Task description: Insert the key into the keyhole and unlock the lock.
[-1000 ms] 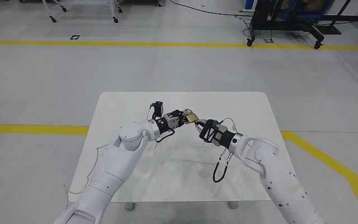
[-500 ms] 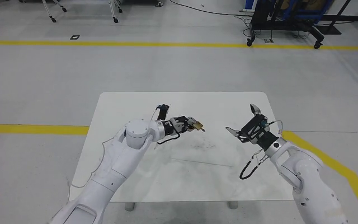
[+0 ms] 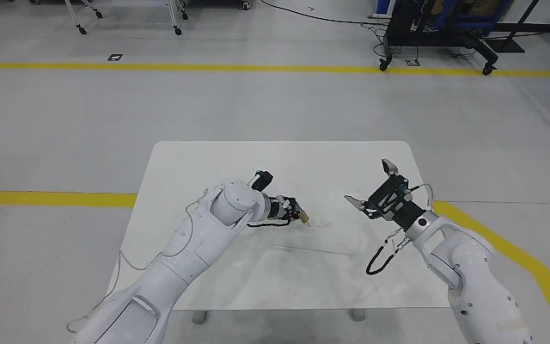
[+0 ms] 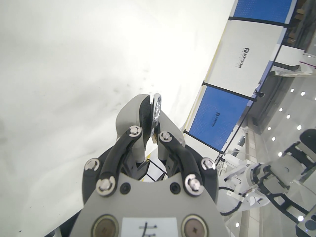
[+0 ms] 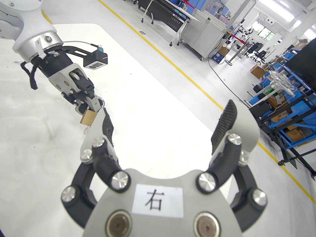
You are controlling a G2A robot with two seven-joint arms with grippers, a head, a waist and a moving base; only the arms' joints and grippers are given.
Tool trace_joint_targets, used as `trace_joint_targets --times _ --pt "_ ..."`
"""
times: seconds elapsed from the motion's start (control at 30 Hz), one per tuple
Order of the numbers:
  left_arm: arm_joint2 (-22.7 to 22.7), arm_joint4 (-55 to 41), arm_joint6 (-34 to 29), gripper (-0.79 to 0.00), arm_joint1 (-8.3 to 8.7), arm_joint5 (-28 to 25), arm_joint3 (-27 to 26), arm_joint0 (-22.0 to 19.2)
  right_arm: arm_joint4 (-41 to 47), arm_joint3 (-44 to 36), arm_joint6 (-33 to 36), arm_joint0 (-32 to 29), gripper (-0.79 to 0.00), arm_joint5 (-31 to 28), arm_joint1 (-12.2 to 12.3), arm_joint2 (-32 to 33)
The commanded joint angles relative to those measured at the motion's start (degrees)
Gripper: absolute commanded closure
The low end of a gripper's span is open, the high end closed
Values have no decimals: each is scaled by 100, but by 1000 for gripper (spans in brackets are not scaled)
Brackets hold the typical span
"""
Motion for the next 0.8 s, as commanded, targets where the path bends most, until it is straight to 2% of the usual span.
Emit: trace_joint_targets --times 0.0,0.2,0.23,0.37,0.77 --pt "80 42 30 0 -38 51 72 -44 0 0 0 0 -785 0 0 0" --pt "190 1 94 0 -147 10 249 -152 0 0 0 0 -785 0 0 0" --pt "216 26 106 -105 -163 7 273 -167 0 0 0 0 -785 0 0 0" --pt "238 27 110 -259 -201 -51 349 -191 0 0 0 0 -785 0 0 0" --pt "-118 -10 92 -345 -117 -363 166 -65 0 0 0 0 -785 0 0 0"
